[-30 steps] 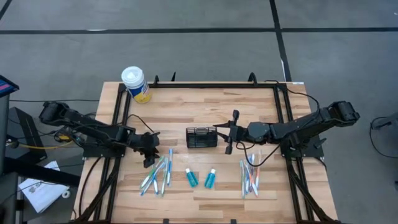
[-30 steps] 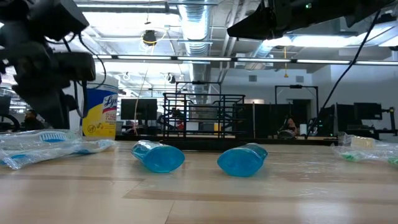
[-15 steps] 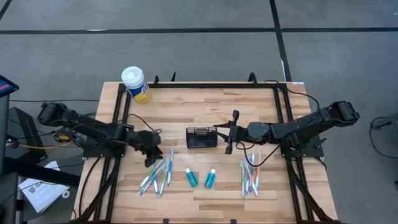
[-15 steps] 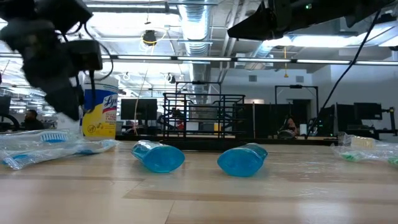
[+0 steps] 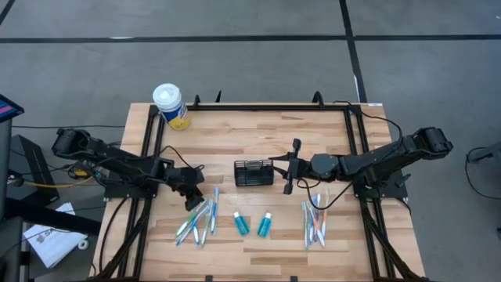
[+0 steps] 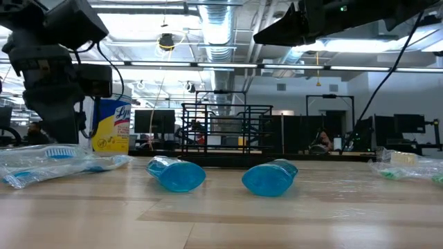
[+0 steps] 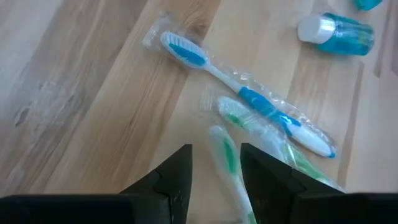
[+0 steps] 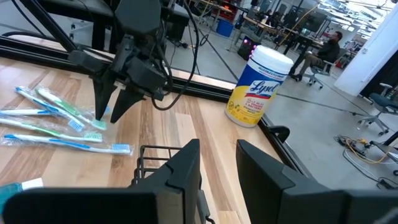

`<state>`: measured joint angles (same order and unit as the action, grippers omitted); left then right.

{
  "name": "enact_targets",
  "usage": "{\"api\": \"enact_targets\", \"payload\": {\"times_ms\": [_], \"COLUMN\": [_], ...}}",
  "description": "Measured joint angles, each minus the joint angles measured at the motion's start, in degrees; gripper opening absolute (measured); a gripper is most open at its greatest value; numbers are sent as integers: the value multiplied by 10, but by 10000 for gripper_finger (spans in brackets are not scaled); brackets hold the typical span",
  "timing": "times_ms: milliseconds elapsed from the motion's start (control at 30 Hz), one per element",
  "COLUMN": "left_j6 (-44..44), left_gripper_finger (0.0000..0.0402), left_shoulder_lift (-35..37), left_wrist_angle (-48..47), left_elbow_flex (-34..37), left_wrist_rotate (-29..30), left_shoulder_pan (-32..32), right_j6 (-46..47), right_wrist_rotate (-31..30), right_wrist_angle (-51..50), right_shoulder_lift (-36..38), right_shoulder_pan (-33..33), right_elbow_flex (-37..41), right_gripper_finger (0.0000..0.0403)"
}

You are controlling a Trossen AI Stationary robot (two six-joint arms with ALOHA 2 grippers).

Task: Pick & Place toothbrushing station
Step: Put the green toothbrush into the of mesh

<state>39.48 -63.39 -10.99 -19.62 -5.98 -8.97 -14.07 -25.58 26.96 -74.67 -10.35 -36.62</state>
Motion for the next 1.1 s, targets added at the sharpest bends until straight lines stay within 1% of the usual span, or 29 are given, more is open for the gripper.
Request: {"api": "enact_targets", "payload": {"times_ms": [167, 500, 600, 700, 733, 800, 900, 933, 1100], "left_j6": [2, 16, 16, 13, 9, -3, -24, -30, -79], "left_gripper_finger": [131, 131, 131, 128, 120, 93, 26, 17, 3], "left_shoulder_lift": [-5, -7, -26, -62, -70, -85, -79, -70, 14], "left_wrist_angle": [35, 38, 31, 33, 36, 39, 37, 35, 36], "left_elbow_flex": [0, 0, 0, 0, -2, -3, -8, -10, -25], "left_wrist_rotate": [-11, -9, -4, 2, 6, 13, 32, 41, 59], "left_shoulder_pan": [0, 0, 0, 0, 0, 0, 0, 2, 14], "right_j6": [0, 6, 12, 15, 15, 15, 15, 16, 16], "right_wrist_rotate": [0, 0, 2, 2, 2, 2, 2, 2, 2], "right_wrist_angle": [-1, -20, -20, -20, -19, -18, -16, -13, -9], "right_shoulder_lift": [0, 0, 0, 0, 0, 0, 0, 0, 0], "right_shoulder_pan": [3, 19, 19, 19, 19, 19, 19, 19, 19], "right_elbow_flex": [0, 0, 0, 0, 0, 0, 0, 0, 0], "right_gripper_finger": [95, 95, 95, 95, 95, 95, 95, 95, 93]}}
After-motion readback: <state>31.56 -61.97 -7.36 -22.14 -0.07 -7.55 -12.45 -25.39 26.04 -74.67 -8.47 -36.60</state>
